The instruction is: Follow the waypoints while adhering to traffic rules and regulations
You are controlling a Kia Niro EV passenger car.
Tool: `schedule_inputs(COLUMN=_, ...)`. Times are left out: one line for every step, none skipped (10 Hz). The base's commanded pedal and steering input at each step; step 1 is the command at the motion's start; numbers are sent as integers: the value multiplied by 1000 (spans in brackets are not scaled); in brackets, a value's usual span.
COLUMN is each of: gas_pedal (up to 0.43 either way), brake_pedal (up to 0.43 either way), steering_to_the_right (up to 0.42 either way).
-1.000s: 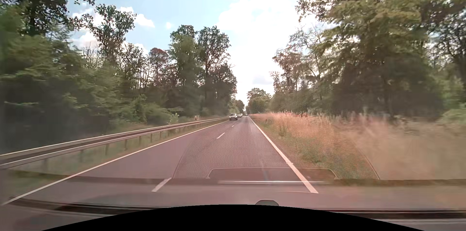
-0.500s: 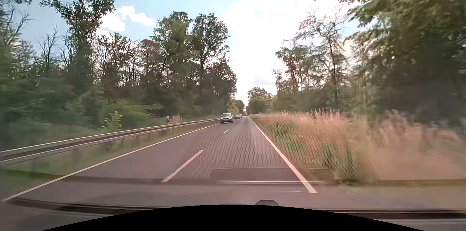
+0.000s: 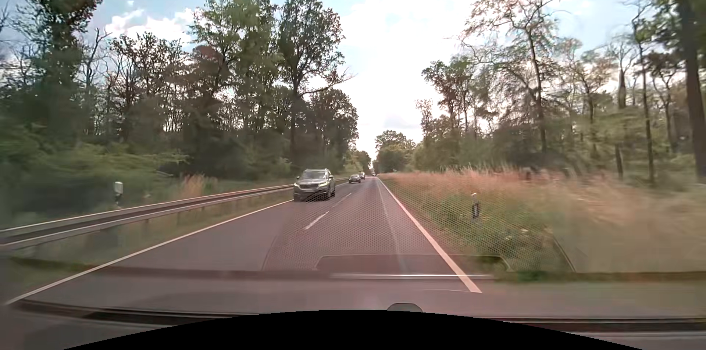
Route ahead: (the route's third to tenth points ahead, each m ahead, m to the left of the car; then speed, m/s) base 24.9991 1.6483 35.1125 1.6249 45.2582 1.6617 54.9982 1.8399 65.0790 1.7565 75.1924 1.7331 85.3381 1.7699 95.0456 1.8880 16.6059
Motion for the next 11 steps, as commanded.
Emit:
schedule_inputs(gas_pedal=59, brake_pedal=0, steering_to_the_right=-4)
schedule_inputs(gas_pedal=59, brake_pedal=0, steering_to_the_right=-4)
schedule_inputs(gas_pedal=59, brake_pedal=0, steering_to_the_right=-4)
schedule_inputs(gas_pedal=59, brake_pedal=0, steering_to_the_right=-4)
schedule_inputs(gas_pedal=59, brake_pedal=0, steering_to_the_right=-3)
schedule_inputs(gas_pedal=59, brake_pedal=0, steering_to_the_right=-4)
schedule_inputs(gas_pedal=59, brake_pedal=0, steering_to_the_right=-4)
schedule_inputs(gas_pedal=59, brake_pedal=0, steering_to_the_right=-3)
schedule_inputs(gas_pedal=59, brake_pedal=0, steering_to_the_right=-3)
schedule_inputs(gas_pedal=59, brake_pedal=0, steering_to_the_right=-4)
schedule_inputs(gas_pedal=59, brake_pedal=0, steering_to_the_right=-6)
